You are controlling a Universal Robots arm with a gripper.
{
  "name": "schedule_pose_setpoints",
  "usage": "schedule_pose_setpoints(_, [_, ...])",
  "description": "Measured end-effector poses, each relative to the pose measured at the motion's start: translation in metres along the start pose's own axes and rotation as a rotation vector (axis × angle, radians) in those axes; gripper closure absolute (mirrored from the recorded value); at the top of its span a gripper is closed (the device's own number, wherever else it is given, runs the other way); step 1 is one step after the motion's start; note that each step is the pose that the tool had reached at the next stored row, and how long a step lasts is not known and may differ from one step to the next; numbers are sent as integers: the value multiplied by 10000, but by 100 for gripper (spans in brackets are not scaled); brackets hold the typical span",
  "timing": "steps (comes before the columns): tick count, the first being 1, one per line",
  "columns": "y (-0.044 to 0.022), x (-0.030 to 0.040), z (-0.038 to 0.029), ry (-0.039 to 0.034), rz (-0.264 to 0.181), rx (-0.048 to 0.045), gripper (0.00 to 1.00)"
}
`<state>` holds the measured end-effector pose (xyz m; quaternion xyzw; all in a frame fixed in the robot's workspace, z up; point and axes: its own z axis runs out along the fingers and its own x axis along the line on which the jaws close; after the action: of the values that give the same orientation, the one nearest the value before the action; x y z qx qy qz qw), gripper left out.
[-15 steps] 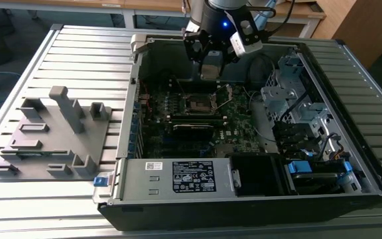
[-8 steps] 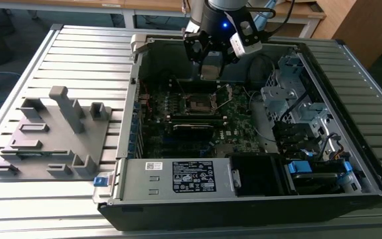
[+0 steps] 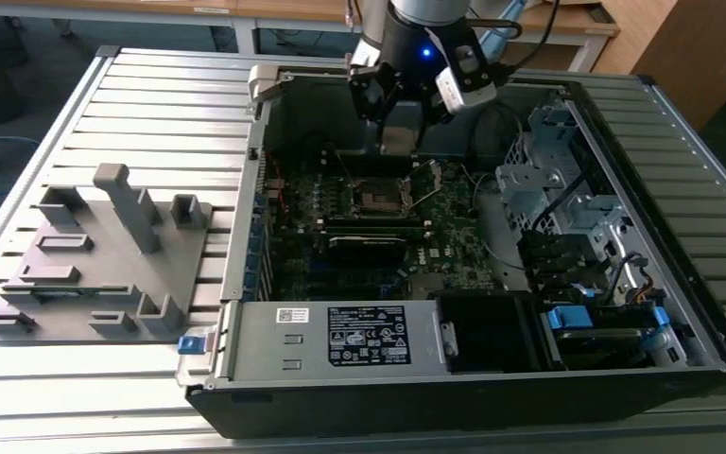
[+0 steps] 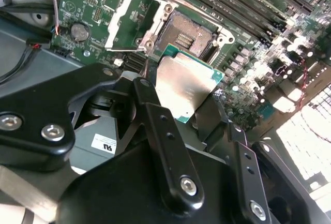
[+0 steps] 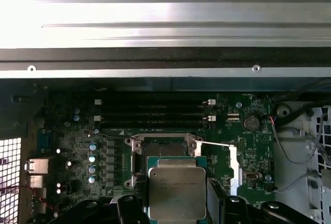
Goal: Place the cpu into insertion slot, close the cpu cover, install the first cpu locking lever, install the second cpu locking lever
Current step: 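Place the cpu into insertion slot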
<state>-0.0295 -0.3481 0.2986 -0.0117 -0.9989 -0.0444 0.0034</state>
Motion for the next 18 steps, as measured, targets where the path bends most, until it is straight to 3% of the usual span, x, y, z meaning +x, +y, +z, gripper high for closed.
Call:
schedule_pose_setpoints(15, [-1,0,10,-1,6,1,46])
schedule_pose_setpoints(18, [-1,0,15,-23,242,-1,46])
